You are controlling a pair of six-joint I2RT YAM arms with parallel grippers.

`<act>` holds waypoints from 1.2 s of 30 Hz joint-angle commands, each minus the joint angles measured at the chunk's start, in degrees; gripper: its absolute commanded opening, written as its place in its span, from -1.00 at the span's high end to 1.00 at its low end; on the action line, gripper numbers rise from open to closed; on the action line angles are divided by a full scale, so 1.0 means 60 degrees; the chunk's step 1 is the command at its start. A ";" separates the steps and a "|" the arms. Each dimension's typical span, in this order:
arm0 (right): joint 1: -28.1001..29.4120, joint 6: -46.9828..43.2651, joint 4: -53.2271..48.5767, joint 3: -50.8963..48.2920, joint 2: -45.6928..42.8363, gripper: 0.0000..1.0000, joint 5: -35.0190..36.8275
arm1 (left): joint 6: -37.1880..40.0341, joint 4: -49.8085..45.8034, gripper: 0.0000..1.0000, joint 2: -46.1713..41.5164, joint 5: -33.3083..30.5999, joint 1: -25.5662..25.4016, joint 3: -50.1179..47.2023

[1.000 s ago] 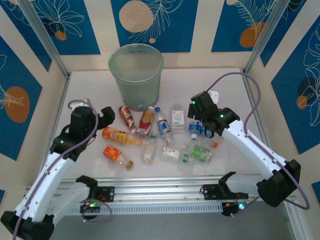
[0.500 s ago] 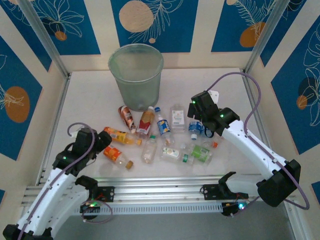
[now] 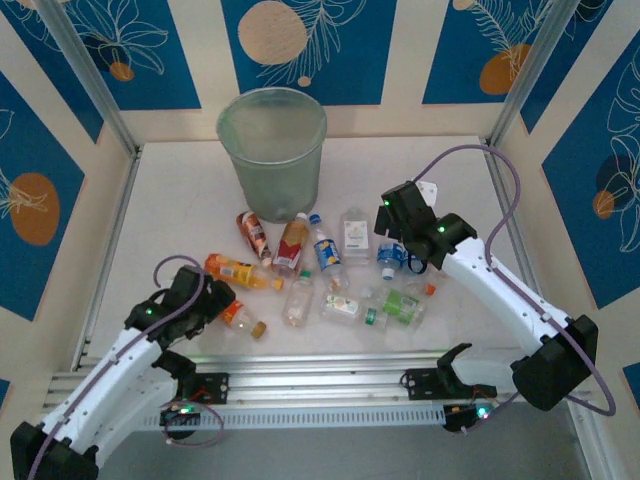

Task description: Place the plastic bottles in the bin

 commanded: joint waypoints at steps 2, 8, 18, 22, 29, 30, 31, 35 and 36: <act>-0.0048 0.0139 0.0143 -0.0091 0.0062 -0.99 -0.0081 | -0.0082 0.0727 -0.84 0.0490 0.0062 -0.0167 0.0044; -0.0047 0.0138 0.0160 -0.0135 0.0069 -0.99 -0.0045 | -0.0062 0.1195 -0.84 0.1135 -0.0036 -0.0167 -0.0079; -0.0047 0.0006 0.0472 -0.0210 0.0075 -0.99 -0.0301 | -0.0035 0.1907 -0.83 0.2130 -0.0291 -0.0167 -0.0306; -0.0047 -0.0025 0.0443 -0.0194 0.0030 -0.99 -0.0311 | 0.0011 0.2166 -0.78 0.2521 -0.0309 -0.0173 -0.0362; -0.0033 -0.0023 0.0425 -0.0179 -0.0047 -0.99 -0.0336 | 0.0011 0.2490 -0.63 0.2973 -0.0562 -0.0171 -0.0424; -0.0033 -0.0039 0.0405 -0.0157 -0.0045 -0.99 -0.0342 | -0.0006 0.2539 -0.61 0.2994 -0.0617 -0.0175 -0.0451; -0.0029 -0.0038 0.0404 -0.0139 -0.0053 -0.99 -0.0337 | -0.0025 0.2578 -0.59 0.3003 -0.0678 -0.0167 -0.0464; 0.0010 -0.0025 0.0355 -0.0076 -0.0078 -0.99 -0.0310 | -0.0102 0.2754 -0.48 0.3053 -0.0833 -0.0167 -0.0555; 0.0022 -0.0023 0.0349 -0.0089 -0.0101 -0.99 -0.0308 | -0.0095 0.2777 -0.47 0.3083 -0.0862 -0.0167 -0.0556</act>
